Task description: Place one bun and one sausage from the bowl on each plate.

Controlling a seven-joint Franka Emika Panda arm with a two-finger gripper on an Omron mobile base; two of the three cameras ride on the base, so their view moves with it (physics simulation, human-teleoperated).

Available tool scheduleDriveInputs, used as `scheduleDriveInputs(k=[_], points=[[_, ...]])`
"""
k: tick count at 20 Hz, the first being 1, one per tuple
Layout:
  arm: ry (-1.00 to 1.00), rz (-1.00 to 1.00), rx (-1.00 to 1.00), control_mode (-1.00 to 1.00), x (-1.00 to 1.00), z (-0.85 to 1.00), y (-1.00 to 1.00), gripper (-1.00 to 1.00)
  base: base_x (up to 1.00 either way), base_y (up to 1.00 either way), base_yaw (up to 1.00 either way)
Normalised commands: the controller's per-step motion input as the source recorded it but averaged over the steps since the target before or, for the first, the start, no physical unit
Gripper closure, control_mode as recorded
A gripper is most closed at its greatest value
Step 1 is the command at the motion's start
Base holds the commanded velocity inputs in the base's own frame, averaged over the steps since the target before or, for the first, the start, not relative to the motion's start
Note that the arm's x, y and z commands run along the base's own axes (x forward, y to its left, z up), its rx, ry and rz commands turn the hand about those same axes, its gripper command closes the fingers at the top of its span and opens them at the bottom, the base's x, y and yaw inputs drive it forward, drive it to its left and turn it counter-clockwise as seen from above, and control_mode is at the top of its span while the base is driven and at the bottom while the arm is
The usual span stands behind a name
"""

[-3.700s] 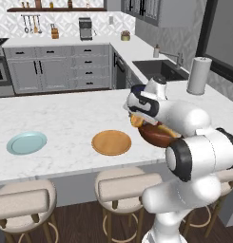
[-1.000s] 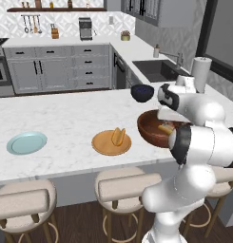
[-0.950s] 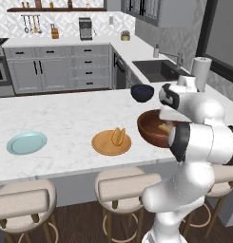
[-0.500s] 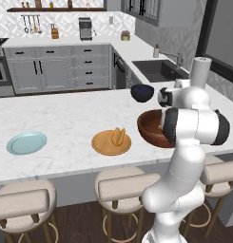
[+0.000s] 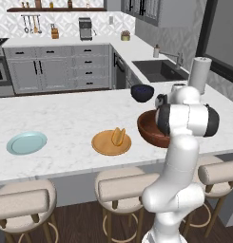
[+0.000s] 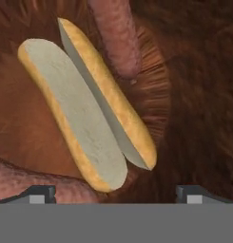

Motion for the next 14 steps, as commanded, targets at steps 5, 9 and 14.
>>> scheduleDriveInputs(k=[5,9,14], points=[[0.02,0.11,-0.03,-1.0,0.19,-0.45,-0.04,-1.0,0.0,0.0,0.0],[0.01,0.12,-0.02,-1.0,0.09,-0.35,-0.03,-1.0,0.0,0.0,0.0],[0.0,0.09,-0.01,-1.0,0.2,-0.3,-0.1,-1.0,0.0,0.0,0.0]])
